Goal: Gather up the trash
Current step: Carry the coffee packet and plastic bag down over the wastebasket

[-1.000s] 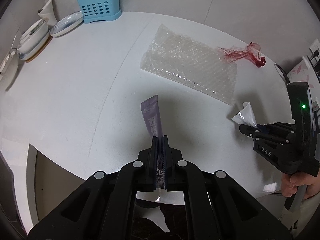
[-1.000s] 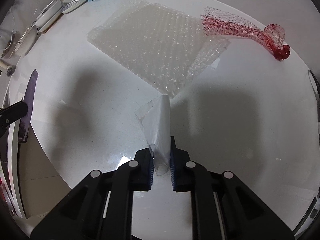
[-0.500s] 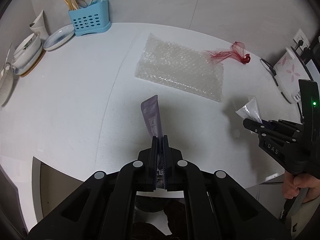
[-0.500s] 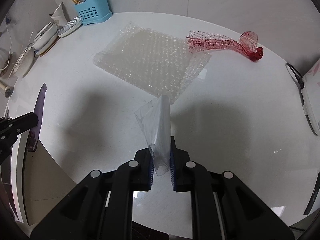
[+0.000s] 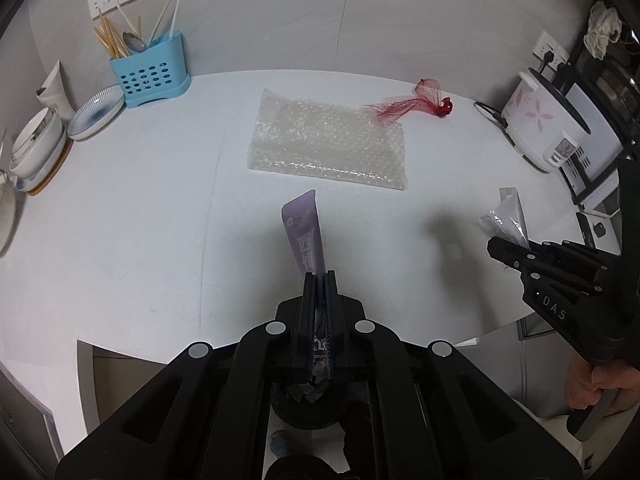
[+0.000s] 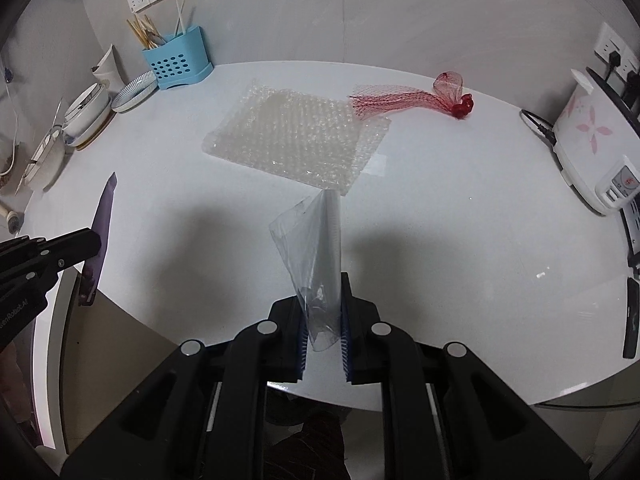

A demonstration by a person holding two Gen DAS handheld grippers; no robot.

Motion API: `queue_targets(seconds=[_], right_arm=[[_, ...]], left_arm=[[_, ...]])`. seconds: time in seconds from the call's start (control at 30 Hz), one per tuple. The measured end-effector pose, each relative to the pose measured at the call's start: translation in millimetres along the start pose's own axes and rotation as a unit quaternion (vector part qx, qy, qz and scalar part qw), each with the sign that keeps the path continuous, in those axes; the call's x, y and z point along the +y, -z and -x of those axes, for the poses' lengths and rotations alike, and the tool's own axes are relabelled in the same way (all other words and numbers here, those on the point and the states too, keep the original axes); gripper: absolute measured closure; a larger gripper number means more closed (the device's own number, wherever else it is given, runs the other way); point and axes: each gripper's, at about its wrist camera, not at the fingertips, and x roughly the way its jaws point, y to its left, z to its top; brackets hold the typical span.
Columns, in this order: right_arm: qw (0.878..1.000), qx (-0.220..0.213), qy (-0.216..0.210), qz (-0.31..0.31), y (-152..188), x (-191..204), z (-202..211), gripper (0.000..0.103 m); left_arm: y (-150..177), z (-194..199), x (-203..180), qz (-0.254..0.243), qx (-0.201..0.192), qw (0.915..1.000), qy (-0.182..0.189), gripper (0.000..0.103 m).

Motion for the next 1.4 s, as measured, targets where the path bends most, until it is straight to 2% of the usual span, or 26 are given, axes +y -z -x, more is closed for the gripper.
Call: queue_targets(seconds=[0.4, 0.67, 0.9, 1.1, 1.4], right_arm=[[0.999, -0.037, 0.017, -0.036, 56, 31, 44, 0.091], [0.998, -0.047, 0.017, -0.042, 97, 65, 62, 0.091], [0.998, -0.044, 0.018, -0.046, 153, 98, 75, 0.091], [0.999, -0.018, 0.014, -0.044, 192, 116, 65, 0.091], [0.999, 0.026, 0.006, -0.032, 216, 121, 22, 0.091]], left_arm=[[46, 34, 0, -0.057, -0.020, 0.9977, 0.030, 0.099], [98, 52, 19, -0.056, -0.019, 0.9973, 0.043, 0.099], [149, 57, 35, -0.055, -0.005, 0.9975, 0.044, 0.099], [191, 46, 40, -0.057, 0.015, 0.9971, 0.048, 0.099], [231, 5, 39, -0.038, 0.042, 0.9963, 0.064, 0.099]])
